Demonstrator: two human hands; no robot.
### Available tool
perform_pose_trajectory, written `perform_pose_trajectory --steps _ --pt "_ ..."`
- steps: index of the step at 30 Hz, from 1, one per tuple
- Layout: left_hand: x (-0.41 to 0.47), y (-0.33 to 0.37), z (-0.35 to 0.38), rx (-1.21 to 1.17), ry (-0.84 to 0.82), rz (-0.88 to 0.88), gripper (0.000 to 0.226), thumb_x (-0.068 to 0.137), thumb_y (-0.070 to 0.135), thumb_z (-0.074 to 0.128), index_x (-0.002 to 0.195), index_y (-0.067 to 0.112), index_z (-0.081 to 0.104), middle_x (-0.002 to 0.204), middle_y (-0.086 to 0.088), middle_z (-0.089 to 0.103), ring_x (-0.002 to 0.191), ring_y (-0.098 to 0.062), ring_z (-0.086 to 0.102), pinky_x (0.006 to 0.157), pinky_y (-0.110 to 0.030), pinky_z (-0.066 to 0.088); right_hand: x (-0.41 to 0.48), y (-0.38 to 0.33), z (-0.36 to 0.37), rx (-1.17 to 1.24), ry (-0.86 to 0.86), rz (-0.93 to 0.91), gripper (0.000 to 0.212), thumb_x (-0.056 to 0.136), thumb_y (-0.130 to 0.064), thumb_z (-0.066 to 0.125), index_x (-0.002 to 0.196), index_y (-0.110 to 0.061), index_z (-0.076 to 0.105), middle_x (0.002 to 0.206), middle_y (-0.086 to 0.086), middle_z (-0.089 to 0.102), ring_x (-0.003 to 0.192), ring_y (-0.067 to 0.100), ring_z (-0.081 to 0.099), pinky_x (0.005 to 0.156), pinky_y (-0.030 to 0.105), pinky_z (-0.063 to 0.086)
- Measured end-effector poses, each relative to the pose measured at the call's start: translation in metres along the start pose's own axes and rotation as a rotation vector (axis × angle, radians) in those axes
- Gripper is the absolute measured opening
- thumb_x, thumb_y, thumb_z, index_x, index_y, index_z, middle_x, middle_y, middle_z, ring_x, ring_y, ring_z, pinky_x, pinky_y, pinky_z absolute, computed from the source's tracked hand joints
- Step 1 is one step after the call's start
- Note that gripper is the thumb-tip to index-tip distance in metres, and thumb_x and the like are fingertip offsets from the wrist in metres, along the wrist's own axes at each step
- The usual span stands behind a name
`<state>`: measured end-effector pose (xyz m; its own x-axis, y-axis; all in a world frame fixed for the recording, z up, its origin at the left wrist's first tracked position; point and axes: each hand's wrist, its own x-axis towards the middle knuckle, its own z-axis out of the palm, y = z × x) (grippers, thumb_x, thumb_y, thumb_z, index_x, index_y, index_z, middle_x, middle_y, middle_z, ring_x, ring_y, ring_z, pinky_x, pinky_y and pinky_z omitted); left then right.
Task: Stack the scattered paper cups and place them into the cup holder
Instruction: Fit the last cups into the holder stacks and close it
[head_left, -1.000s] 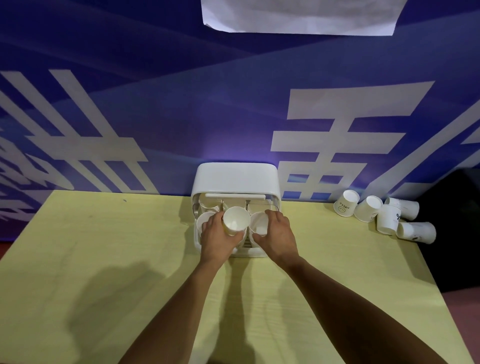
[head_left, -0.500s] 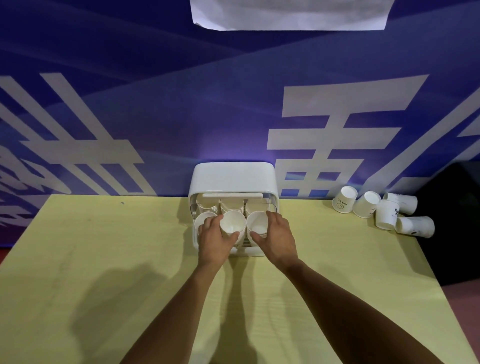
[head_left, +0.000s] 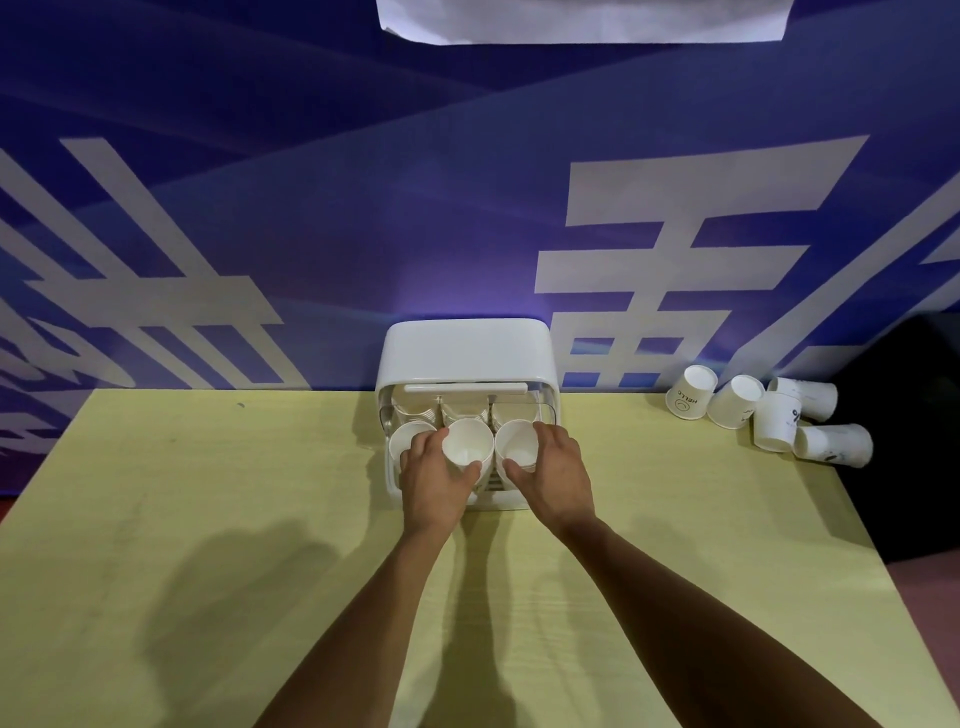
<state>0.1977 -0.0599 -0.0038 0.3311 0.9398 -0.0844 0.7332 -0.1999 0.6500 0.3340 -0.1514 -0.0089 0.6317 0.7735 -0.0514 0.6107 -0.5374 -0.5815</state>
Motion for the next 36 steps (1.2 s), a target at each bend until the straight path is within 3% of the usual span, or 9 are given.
perform_pose_trajectory --steps 8,14,23,27,32,36 --pt "-0.002 0.006 -0.002 0.003 0.013 -0.013 0.066 0.075 0.036 0.079 0.135 0.018 0.057 0.138 -0.003 0.052 0.13 -0.028 0.042 0.108 -0.039 0.034 -0.005 0.005 -0.01 0.07 -0.013 0.008 0.075 0.084 -0.052 0.07 0.144 -0.017 0.041 0.138 0.004 0.052 0.124 0.024 0.049 0.096 0.037 0.05" --pt "-0.009 0.028 0.004 -0.07 0.023 0.129 0.05 0.077 0.032 0.079 0.122 0.017 0.064 0.124 0.001 0.058 0.118 -0.023 0.049 0.101 -0.037 0.041 -0.008 0.022 -0.032 0.049 -0.006 0.064 0.076 0.086 -0.051 0.069 0.147 -0.016 0.04 0.143 0.005 0.049 0.129 0.022 0.047 0.1 0.034 0.046" --pt "-0.015 0.089 0.043 -0.114 -0.145 0.283 0.046 0.08 0.036 0.079 0.12 0.02 0.063 0.117 0.005 0.059 0.104 -0.013 0.057 0.094 -0.03 0.049 -0.006 0.07 -0.082 0.033 0.08 0.229 0.076 0.088 -0.053 0.067 0.15 -0.021 0.037 0.154 0.002 0.041 0.138 0.022 0.042 0.107 0.038 0.045" --pt "-0.019 0.118 0.072 -0.142 -0.244 0.336 0.045 0.079 0.037 0.081 0.117 0.022 0.062 0.116 0.006 0.059 0.098 -0.011 0.059 0.084 -0.026 0.049 -0.008 0.107 -0.111 0.043 0.125 0.308 0.076 0.088 -0.053 0.067 0.15 -0.02 0.037 0.153 0.002 0.042 0.137 0.023 0.043 0.106 0.037 0.045" --pt "-0.024 0.159 0.112 -0.112 -0.37 0.374 0.05 0.079 0.039 0.08 0.121 0.024 0.058 0.119 0.009 0.055 0.099 -0.009 0.057 0.088 -0.029 0.051 -0.014 0.158 -0.141 0.068 0.175 0.392 0.076 0.089 -0.05 0.066 0.149 -0.014 0.036 0.148 0.006 0.044 0.136 0.025 0.042 0.105 0.039 0.043" --pt "-0.021 0.188 0.145 -0.086 -0.421 0.394 0.053 0.079 0.04 0.08 0.123 0.022 0.058 0.12 0.008 0.055 0.101 -0.011 0.057 0.083 -0.024 0.044 -0.016 0.193 -0.158 0.108 0.21 0.44 0.076 0.087 -0.048 0.068 0.147 -0.011 0.039 0.142 0.008 0.047 0.131 0.028 0.044 0.103 0.041 0.043"
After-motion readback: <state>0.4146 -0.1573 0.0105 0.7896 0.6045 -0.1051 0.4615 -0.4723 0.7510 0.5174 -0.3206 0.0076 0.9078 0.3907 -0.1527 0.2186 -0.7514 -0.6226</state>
